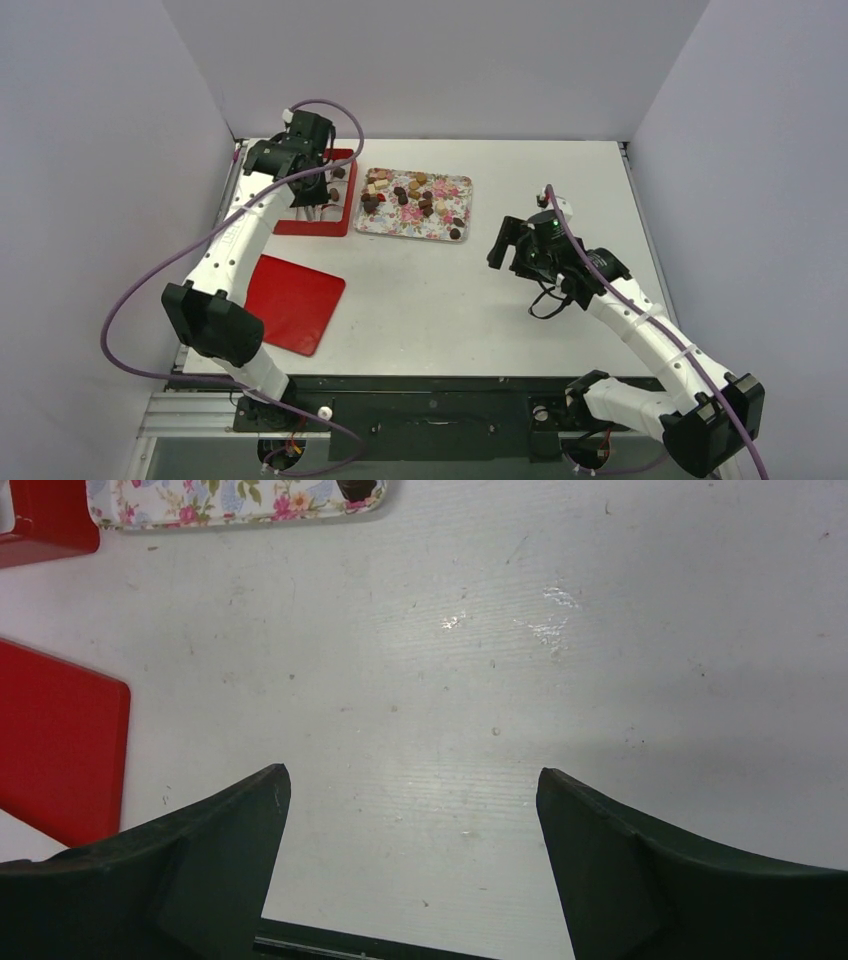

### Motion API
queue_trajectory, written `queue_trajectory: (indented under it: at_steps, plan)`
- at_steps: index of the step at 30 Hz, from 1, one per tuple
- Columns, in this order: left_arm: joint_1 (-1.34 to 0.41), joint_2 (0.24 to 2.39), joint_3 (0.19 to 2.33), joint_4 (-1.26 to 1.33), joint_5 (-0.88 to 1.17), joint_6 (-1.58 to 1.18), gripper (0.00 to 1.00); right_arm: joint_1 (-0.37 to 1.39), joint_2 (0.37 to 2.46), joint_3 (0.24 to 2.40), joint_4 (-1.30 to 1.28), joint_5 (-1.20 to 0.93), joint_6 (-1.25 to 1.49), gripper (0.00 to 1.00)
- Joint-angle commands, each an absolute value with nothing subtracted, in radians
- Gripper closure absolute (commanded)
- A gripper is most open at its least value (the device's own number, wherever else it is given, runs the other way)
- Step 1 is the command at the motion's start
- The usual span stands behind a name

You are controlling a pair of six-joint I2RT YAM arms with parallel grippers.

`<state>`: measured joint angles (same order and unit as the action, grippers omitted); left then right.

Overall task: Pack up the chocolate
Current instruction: Place the fake chocolate in the packing box.

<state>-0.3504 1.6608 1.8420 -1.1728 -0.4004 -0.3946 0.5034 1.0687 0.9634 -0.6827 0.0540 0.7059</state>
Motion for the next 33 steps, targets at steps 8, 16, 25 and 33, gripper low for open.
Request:
queue_trajectory:
  at_steps: [8, 16, 25, 33]
  plan:
    - [-0.174, 1.647, 1.724, -1.124, -0.361, -0.382, 0.83, 0.500, 1.125, 0.979, -0.657, -0.027, 0.679, 0.11]
    - [-0.114, 1.670, 1.668, -1.055, -0.347, -0.366, 0.83, 0.500, 1.138, 0.969, -0.652, -0.029, 0.678, 0.11]
    - [-0.072, 1.718, 1.687, -1.018, -0.323, -0.344, 0.83, 0.500, 1.137, 0.956, -0.645, -0.027, 0.681, 0.11]
    - [-0.061, 1.755, 1.691, -1.007, -0.315, -0.341, 0.78, 0.501, 1.138, 0.952, -0.645, -0.019, 0.679, 0.11]
